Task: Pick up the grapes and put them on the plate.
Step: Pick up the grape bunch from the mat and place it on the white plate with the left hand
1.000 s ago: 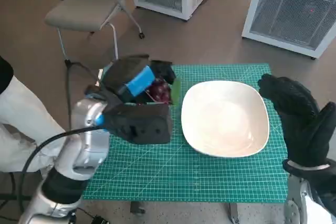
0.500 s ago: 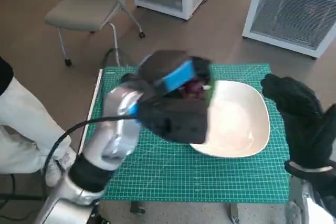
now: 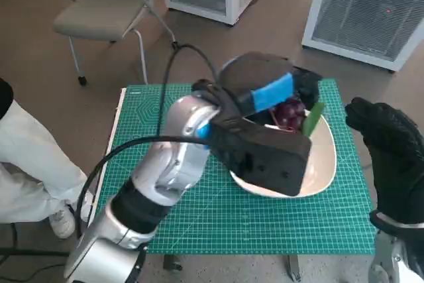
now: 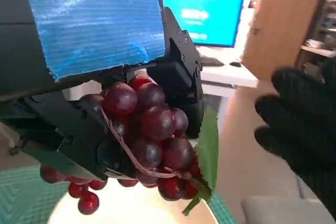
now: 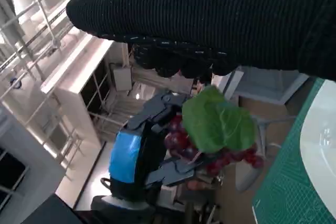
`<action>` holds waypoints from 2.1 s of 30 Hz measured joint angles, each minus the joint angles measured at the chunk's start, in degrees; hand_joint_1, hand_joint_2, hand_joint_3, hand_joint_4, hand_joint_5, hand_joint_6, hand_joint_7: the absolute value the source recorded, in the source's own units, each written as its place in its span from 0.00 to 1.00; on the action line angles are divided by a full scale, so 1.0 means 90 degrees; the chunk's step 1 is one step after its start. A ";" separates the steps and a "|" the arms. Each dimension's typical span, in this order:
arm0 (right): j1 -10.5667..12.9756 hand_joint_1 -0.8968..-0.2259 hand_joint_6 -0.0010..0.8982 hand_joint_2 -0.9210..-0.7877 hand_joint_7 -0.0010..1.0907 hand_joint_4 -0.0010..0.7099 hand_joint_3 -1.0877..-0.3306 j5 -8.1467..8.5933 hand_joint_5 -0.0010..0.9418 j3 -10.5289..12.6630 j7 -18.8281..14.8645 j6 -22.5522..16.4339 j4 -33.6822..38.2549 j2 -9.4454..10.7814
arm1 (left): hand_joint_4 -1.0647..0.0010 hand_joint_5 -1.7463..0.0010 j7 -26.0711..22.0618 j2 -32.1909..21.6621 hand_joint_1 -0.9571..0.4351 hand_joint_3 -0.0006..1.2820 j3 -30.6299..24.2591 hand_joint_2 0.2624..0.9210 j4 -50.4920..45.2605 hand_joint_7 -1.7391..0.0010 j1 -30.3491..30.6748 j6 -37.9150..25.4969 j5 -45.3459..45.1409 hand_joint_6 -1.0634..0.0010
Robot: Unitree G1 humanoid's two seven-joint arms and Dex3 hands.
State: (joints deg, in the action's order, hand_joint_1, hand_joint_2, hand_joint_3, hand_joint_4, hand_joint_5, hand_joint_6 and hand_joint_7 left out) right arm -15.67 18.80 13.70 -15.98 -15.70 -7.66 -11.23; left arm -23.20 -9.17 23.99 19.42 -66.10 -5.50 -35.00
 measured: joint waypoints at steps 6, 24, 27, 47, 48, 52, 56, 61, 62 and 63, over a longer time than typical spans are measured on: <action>0.0072 0.59 0.22 0.00 0.80 0.51 0.67 0.0000 0.45 0.0021 0.0080 0.0063 -0.0089 -0.0002 | 0.33 0.30 0.0048 0.0063 0.69 0.10 0.0004 0.90 0.0199 0.44 -0.0032 0.0151 0.0002 0.30; 0.0210 0.60 0.22 0.00 0.83 0.50 0.67 0.0004 0.47 0.0206 0.0266 0.0210 -0.0356 -0.0008 | 0.35 0.20 0.0268 0.0579 0.69 0.38 0.0105 0.63 0.1317 0.45 -0.0414 0.0502 -0.0003 0.31; 0.0224 0.60 0.21 0.00 0.83 0.50 0.68 0.0003 0.47 0.0206 0.0280 0.0228 -0.0383 -0.0007 | 0.33 0.20 0.0301 0.0625 0.69 0.43 0.0117 0.57 0.1375 0.44 -0.0419 0.0497 -0.0006 0.32; 0.0330 0.60 0.21 0.00 0.83 0.50 0.68 -0.0003 0.48 0.0197 0.0314 0.0275 -0.0473 -0.0004 | 0.44 0.22 0.0546 0.0898 0.87 0.34 0.0110 0.75 0.2092 0.64 -0.0497 0.0296 0.0064 0.56; 0.0332 0.60 0.21 0.00 0.83 0.50 0.68 -0.0001 0.48 0.0197 0.0314 0.0273 -0.0470 -0.0004 | 0.45 0.21 0.0500 0.0921 0.90 0.33 0.0102 0.77 0.2121 0.73 -0.0502 0.0228 0.0099 0.58; 0.0333 0.60 0.22 0.00 0.83 0.50 0.68 0.0005 0.48 0.0197 0.0310 0.0266 -0.0440 -0.0004 | 0.57 0.33 0.0299 0.0993 0.84 0.20 0.0098 0.89 0.2204 0.91 -0.0533 -0.0002 0.0176 0.62; 0.0332 0.61 0.22 0.00 0.83 0.50 0.68 0.0018 0.48 0.0197 0.0298 0.0264 -0.0404 -0.0004 | 0.71 0.78 0.0222 0.1000 0.61 0.07 0.0189 0.88 0.2289 0.97 -0.0596 -0.0040 0.0138 0.63; 0.0331 0.61 0.22 0.00 0.83 0.50 0.68 0.0041 0.48 0.0197 0.0280 0.0264 -0.0380 -0.0004 | 0.72 0.95 0.0228 0.0971 0.46 0.03 0.0365 0.91 0.2370 0.99 -0.0682 -0.0029 -0.0041 0.61; 0.0331 0.61 0.22 0.00 0.83 0.50 0.68 0.0047 0.48 0.0197 0.0275 0.0264 -0.0376 -0.0004 | 0.72 0.96 0.0229 0.0964 0.44 0.02 0.0388 0.92 0.2389 0.99 -0.0696 -0.0023 -0.0066 0.61; 0.0330 0.61 0.22 0.00 0.83 0.50 0.68 0.0053 0.48 0.0196 0.0271 0.0264 -0.0372 -0.0004 | 0.71 0.97 0.0232 0.0955 0.43 0.02 0.0404 0.93 0.2409 0.99 -0.0708 -0.0013 -0.0080 0.61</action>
State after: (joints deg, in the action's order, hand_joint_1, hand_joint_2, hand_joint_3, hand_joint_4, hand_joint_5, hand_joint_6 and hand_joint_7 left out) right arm -12.70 19.28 15.47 -13.54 -13.33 -11.01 -11.27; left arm -21.11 -0.58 27.62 41.11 -72.47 -5.62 -35.72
